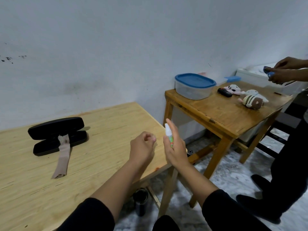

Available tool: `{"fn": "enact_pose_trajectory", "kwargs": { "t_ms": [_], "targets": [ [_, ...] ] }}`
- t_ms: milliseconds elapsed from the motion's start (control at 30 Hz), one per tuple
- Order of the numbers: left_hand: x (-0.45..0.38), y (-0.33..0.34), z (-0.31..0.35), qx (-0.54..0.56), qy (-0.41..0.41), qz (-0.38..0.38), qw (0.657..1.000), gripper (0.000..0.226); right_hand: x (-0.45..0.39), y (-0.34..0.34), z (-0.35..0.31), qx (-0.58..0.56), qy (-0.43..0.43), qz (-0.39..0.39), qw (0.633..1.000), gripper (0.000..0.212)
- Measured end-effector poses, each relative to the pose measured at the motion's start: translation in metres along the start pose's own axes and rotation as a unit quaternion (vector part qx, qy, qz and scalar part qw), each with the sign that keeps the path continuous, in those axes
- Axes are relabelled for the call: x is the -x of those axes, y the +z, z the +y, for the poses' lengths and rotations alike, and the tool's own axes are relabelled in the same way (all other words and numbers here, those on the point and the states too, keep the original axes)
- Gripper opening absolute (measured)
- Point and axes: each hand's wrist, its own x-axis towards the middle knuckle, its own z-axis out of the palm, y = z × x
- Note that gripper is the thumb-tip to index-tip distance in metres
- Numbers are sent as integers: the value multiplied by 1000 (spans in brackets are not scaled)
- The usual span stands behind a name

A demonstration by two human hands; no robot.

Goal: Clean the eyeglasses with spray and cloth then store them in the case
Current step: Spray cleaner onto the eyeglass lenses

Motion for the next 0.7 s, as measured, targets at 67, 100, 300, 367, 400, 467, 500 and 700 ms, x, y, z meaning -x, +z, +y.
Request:
{"fn": "enact_pose_trajectory", "kwargs": {
  "t_ms": [67,100,300,367,400,467,500,700],
  "targets": [
    [2,8,-8,-45,10,-9,999,3,-1,-4,-1,2,5,7,1000,46],
    [2,12,-13,-69,16,-15,997,4,-2,-6,-1,5,9,12,1000,44],
    [1,16,-19,-135,36,-18,990,11,-3,-10,2,11,-5,23,1000,37],
    [2,16,-18,-141,45,-21,989,18,-4,-9,4,13,-6,20,1000,37],
    [2,15,-18,-148,48,-24,988,24,-5,-9,4,13,-9,19,1000,37],
    [2,12,-17,-174,56,-28,983,36,-8,-6,4,13,-19,15,1000,38],
    [1,9,-16,-193,62,-25,979,39,-10,-5,3,12,-20,11,1000,40],
    [-9,-32,-10,-290,104,24,951,44,-23,4,-14,13,-30,-8,999,44]
  ]
}}
